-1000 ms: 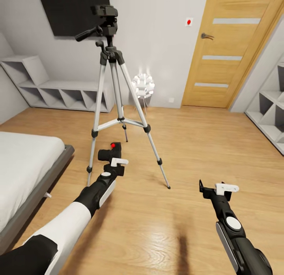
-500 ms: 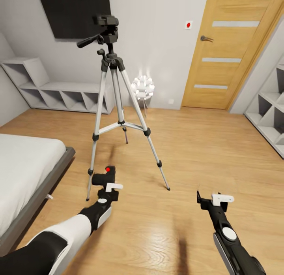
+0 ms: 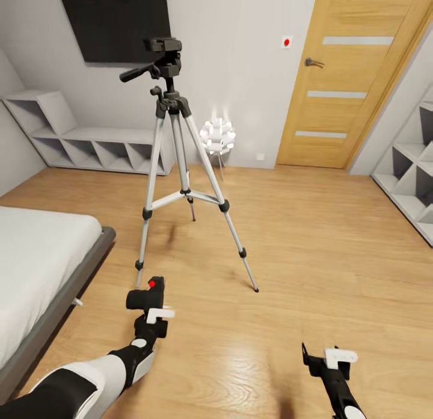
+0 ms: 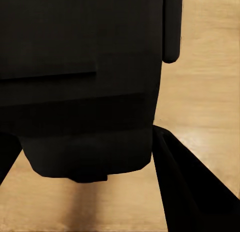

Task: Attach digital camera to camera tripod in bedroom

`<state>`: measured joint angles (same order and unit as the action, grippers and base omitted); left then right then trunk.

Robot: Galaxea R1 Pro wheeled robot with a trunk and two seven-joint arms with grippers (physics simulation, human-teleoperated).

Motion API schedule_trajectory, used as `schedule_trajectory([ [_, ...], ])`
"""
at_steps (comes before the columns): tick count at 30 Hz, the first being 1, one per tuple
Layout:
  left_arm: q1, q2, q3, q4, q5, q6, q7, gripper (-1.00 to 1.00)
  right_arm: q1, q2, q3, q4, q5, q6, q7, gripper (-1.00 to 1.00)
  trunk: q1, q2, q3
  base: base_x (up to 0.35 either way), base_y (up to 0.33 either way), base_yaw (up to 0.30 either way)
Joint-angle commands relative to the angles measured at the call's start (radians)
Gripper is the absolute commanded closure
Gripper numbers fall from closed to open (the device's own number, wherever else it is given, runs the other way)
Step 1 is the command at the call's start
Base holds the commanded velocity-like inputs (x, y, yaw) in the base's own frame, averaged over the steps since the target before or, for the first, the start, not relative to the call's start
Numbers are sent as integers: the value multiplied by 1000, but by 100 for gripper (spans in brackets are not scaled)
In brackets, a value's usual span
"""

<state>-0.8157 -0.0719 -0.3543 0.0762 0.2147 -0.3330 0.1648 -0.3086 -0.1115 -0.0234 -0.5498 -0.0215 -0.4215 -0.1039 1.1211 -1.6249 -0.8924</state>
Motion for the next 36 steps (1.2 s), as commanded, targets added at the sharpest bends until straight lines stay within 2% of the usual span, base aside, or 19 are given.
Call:
schedule_trajectory([
  [1, 14, 3, -14, 4, 3, -8, 1, 100, -1, 0, 1, 50, -2, -26, 13, -100, -4, 7, 3, 0, 0, 0],
  [6, 83, 14, -14, 5, 3, -12, 0, 100, -1, 0, 1, 205, -1, -149, 45, -100, -23, 42, 18, 0, 0, 0],
  [9, 152, 16, -14, 5, 3, -34, -1, 100, -1, 0, 0, 291, 0, -218, 51, -100, -35, 63, 28, 0, 0, 0],
  [10, 198, 16, -14, 5, 3, -72, 0, 100, -1, 0, 0, 321, 0, -234, 52, -100, -39, 70, 31, 0, 0, 0],
  [12, 240, 17, -14, 5, 3, -100, 2, 100, -1, -1, 0, 334, 0, -240, 53, -100, -46, 84, 37, 0, 0, 0],
  [13, 279, 19, -14, 5, 5, -113, 4, 100, -1, -2, 0, 341, 0, -242, 54, -100, -50, 91, 40, 0, 0, 0],
  [16, 342, 31, -14, 5, 8, -123, 5, 100, -1, -3, 0, 370, 1, -246, 55, -100, -62, 112, 50, 0, 0, 0],
  [22, 410, 36, -14, 5, 9, -125, 6, 100, -1, -6, 0, 428, 1, -283, 56, -100, -85, 154, 69, 0, 0, 0],
  [27, 465, 36, -14, 5, 11, -125, 6, 100, 0, -8, -1, 510, 3, -380, 57, -100, -104, 189, 84, 0, 0, 0],
  [36, 491, 40, -13, 4, 23, -124, 6, 100, 0, -6, -1, 526, 3, -405, 55, -100, -138, 252, 112, 0, 0, 0],
])
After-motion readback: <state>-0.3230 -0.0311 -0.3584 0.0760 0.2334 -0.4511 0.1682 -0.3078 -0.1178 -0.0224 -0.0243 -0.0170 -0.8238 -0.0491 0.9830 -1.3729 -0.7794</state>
